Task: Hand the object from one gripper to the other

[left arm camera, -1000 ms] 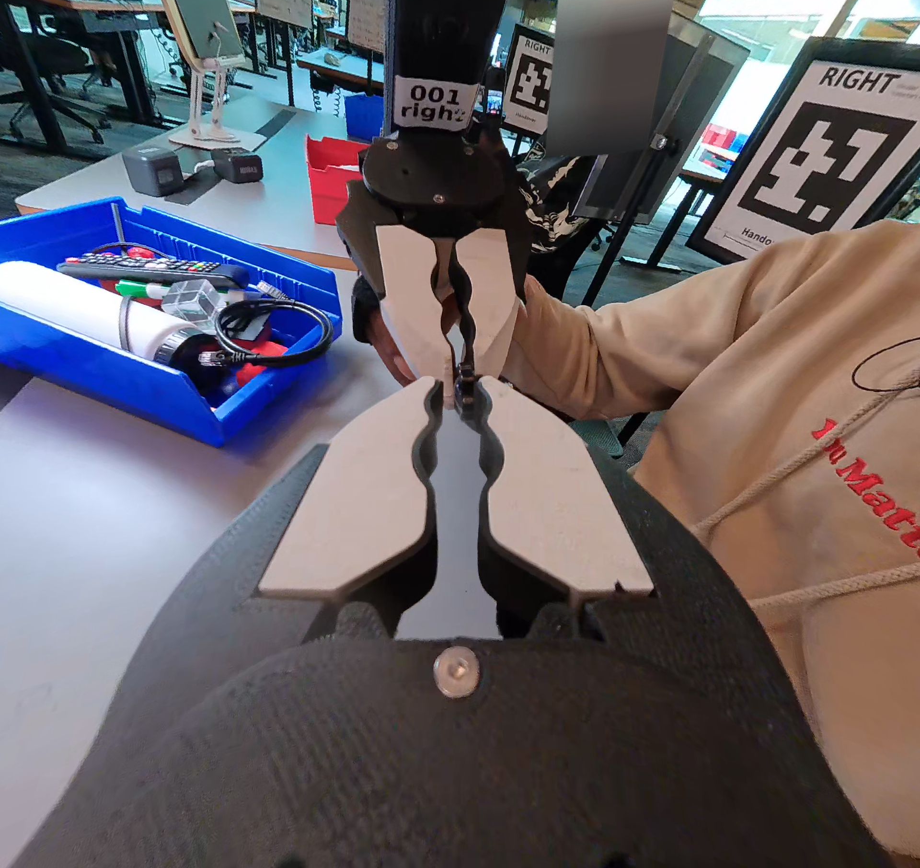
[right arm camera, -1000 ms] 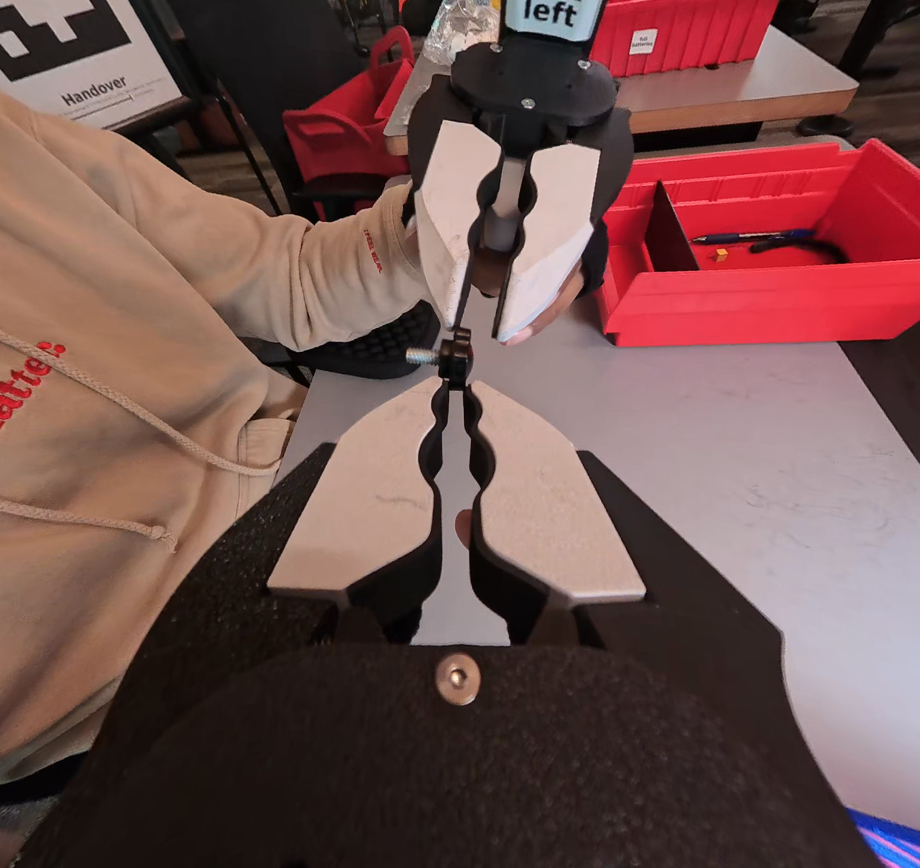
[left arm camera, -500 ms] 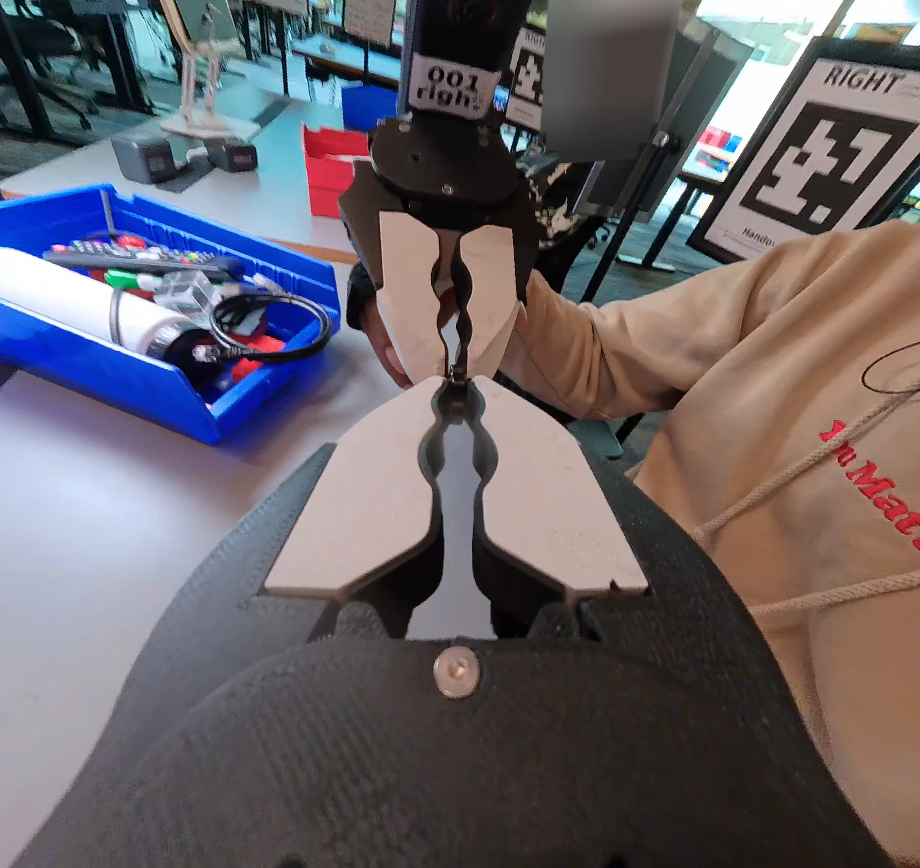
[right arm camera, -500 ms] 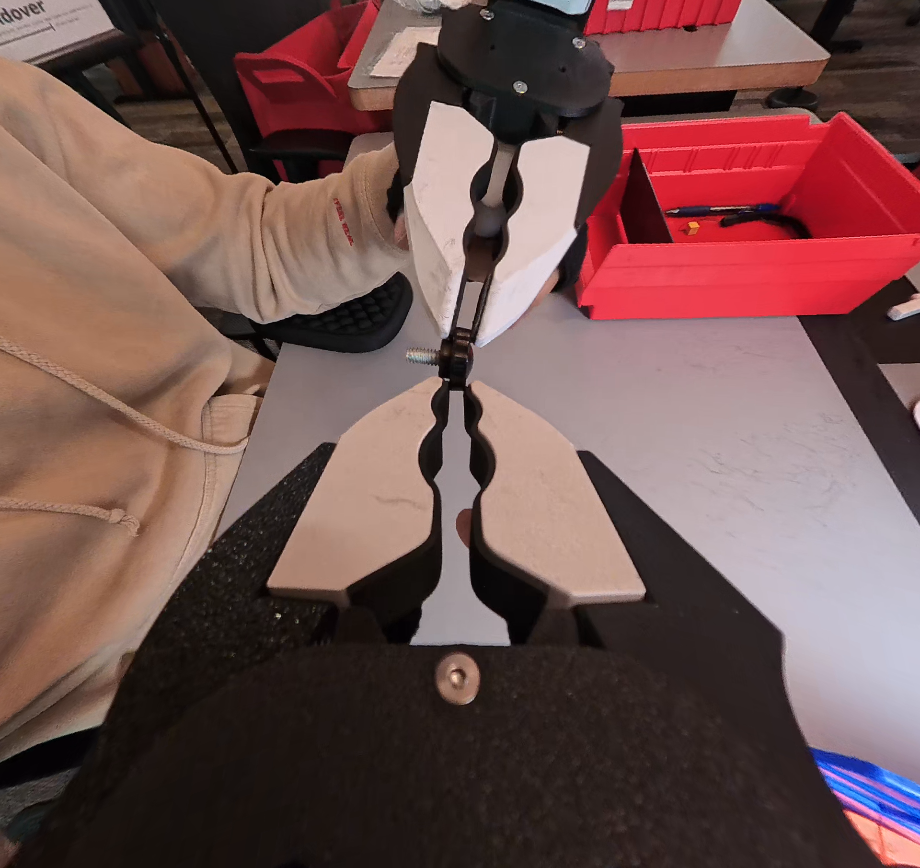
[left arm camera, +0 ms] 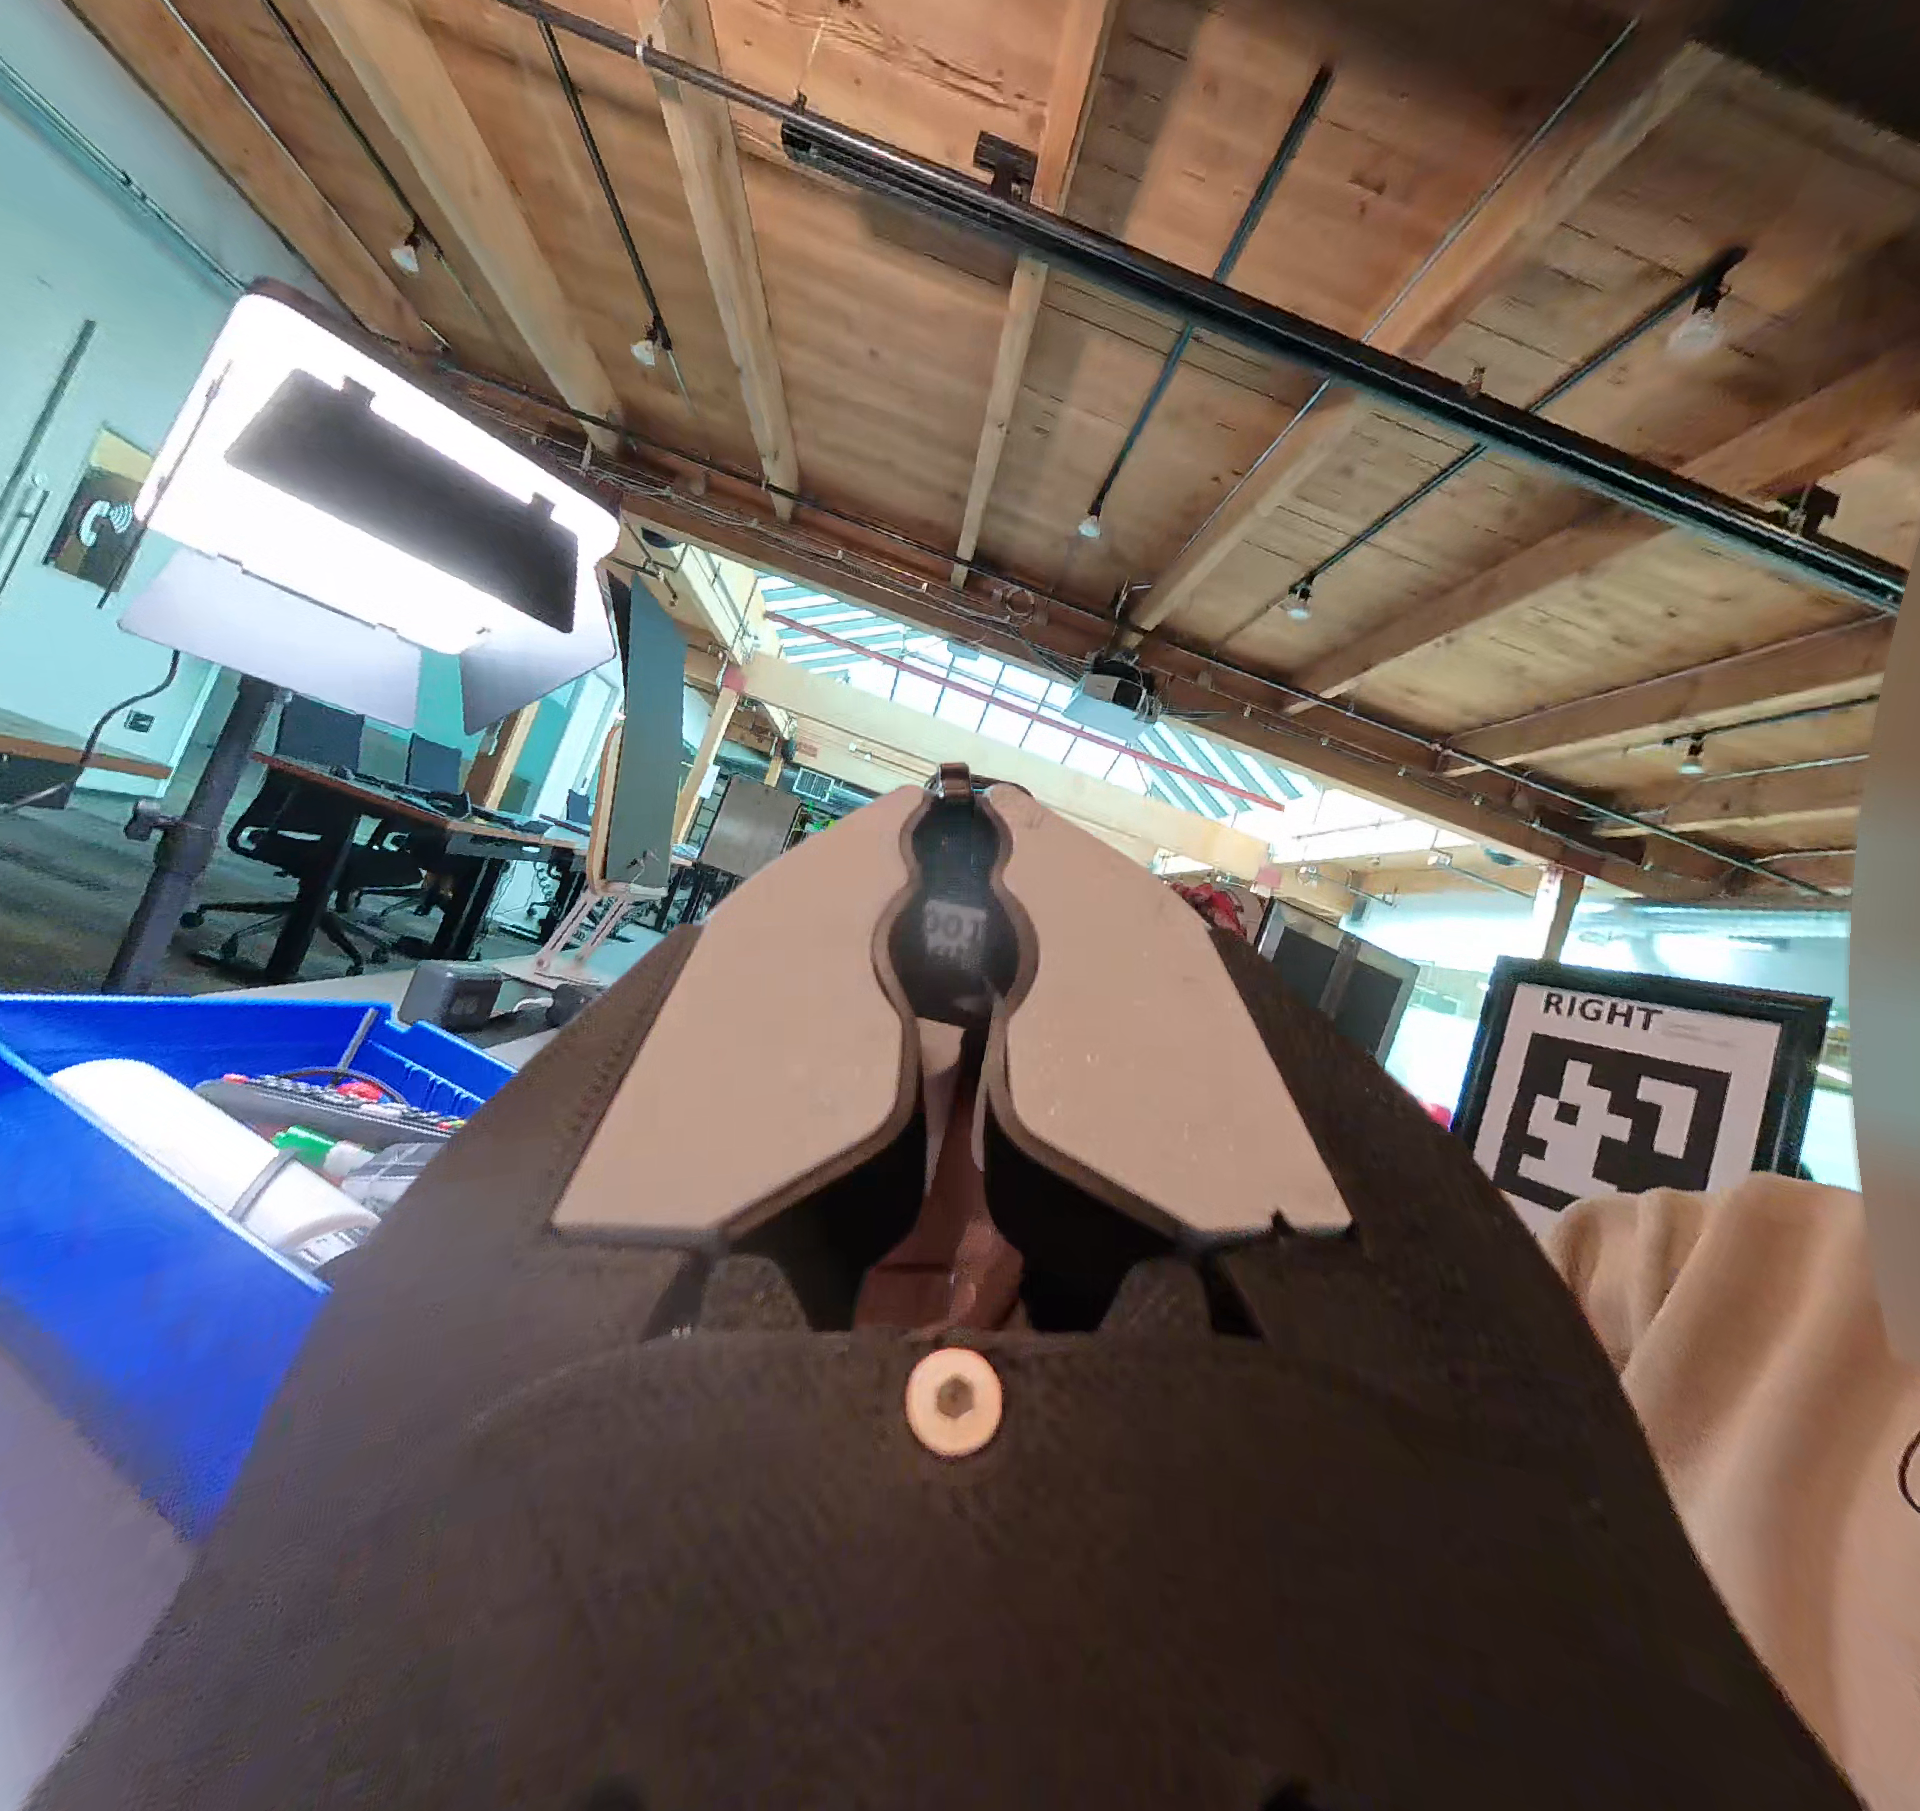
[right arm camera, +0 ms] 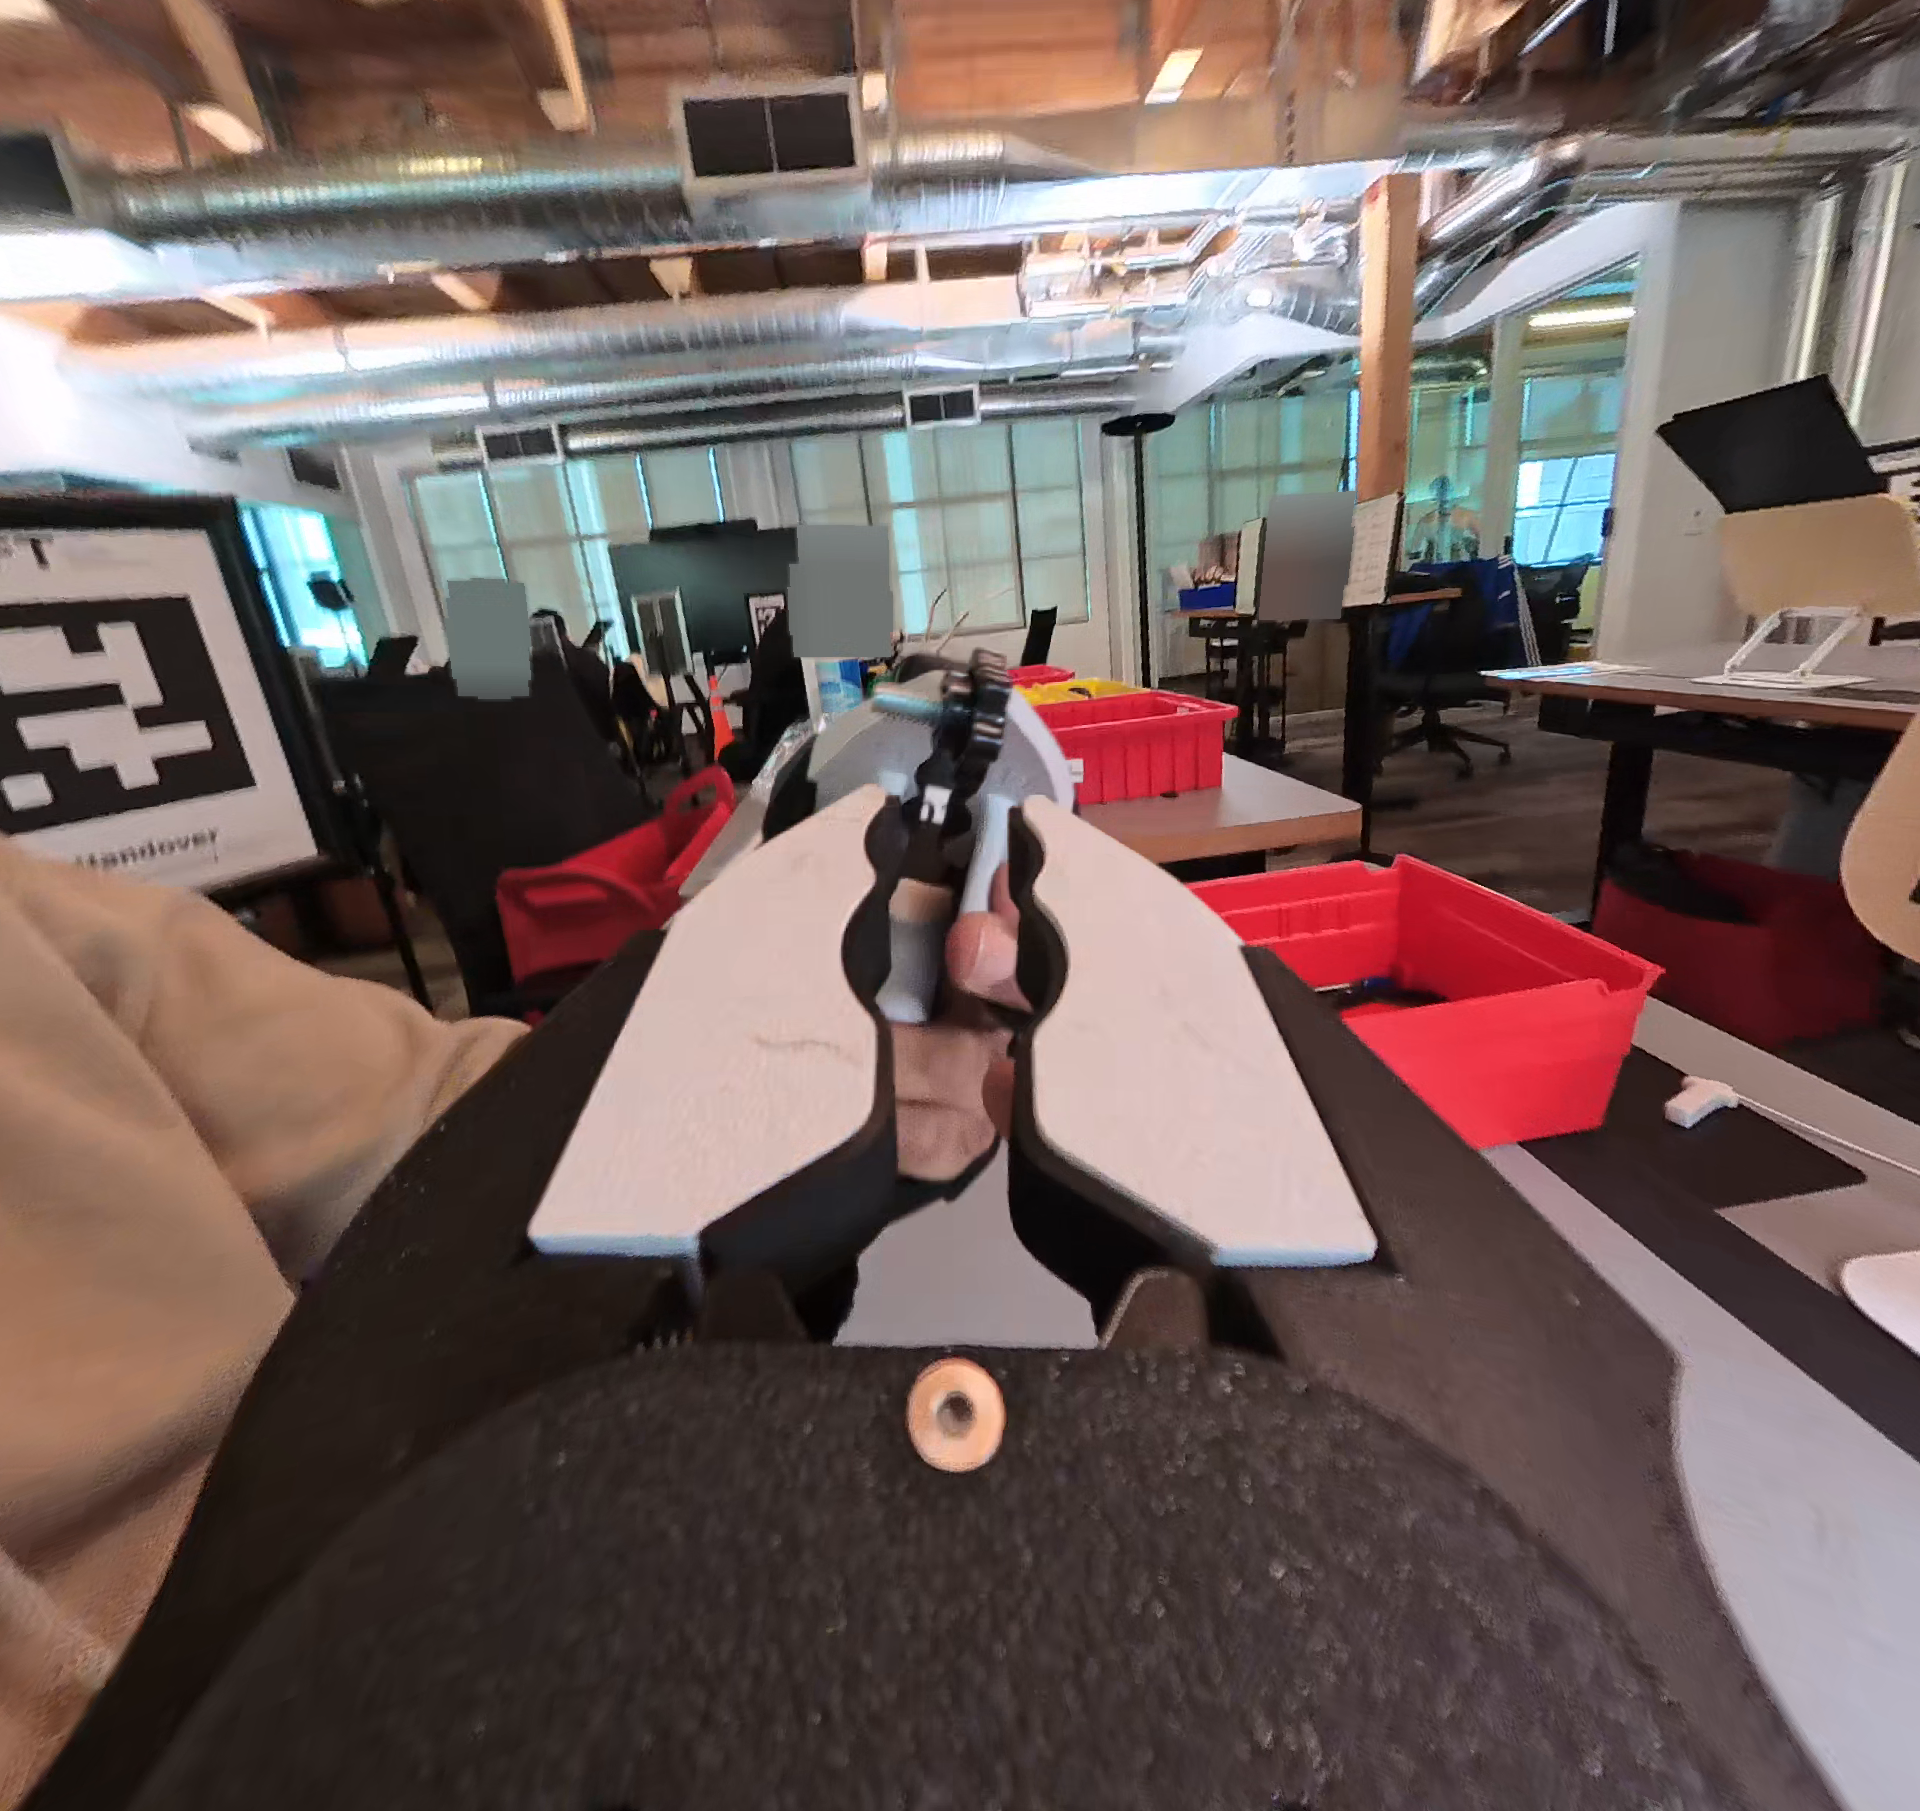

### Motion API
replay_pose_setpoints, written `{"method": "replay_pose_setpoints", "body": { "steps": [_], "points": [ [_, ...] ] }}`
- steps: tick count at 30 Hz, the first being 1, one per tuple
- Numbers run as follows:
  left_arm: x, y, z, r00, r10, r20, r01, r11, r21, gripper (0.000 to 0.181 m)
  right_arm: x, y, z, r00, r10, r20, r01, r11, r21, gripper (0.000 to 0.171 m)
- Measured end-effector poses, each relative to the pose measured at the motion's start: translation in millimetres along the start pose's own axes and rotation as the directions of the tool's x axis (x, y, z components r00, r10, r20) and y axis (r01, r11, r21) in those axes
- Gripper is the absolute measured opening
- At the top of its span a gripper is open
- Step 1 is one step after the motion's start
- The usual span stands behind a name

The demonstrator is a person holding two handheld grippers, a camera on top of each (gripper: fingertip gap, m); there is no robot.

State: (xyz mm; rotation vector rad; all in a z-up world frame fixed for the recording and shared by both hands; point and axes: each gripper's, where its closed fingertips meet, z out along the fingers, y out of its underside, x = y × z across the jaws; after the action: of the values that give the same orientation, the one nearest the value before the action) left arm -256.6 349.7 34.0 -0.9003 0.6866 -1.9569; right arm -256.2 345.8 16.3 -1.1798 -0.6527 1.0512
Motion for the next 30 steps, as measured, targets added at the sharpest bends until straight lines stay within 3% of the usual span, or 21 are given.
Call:
{"method": "replay_pose_setpoints", "body": {
  "steps": [7, 11, 15, 18, 30],
  "points": [
    [3.7, 8.4, 3.7, 1.000, 0.002, -0.015, -0.003, 1.000, -0.012, 0.005, -2.5, -4.8, -1.6, 1.000, -0.030, -0.004, 0.030, 0.999, 0.021, 0.005],
    [2.3, 12.2, 1.7, 0.993, 0.117, 0.000, -0.114, 0.970, -0.214, 0.012, -3.4, 1.1, -11.6, 0.997, -0.073, 0.017, 0.075, 0.983, -0.170, 0.005],
    [0.7, 33.0, -10.6, 0.985, 0.171, -0.015, -0.157, 0.856, -0.492, 0.018, -4.6, 21.8, -29.3, 0.991, -0.125, 0.038, 0.130, 0.901, -0.414, 0.006],
    [-2.1, 51.6, -19.7, 0.980, 0.196, -0.030, -0.173, 0.769, -0.616, 0.019, -8.3, 37.1, -32.8, 0.991, -0.115, 0.071, 0.135, 0.858, -0.496, 0.006],
    [6.6, 63.7, -19.2, 0.990, 0.123, -0.076, -0.142, 0.742, -0.655, 0.011, -18.1, 50.3, -29.2, 0.984, -0.114, 0.140, 0.171, 0.835, -0.522, 0.006]
  ]
}}
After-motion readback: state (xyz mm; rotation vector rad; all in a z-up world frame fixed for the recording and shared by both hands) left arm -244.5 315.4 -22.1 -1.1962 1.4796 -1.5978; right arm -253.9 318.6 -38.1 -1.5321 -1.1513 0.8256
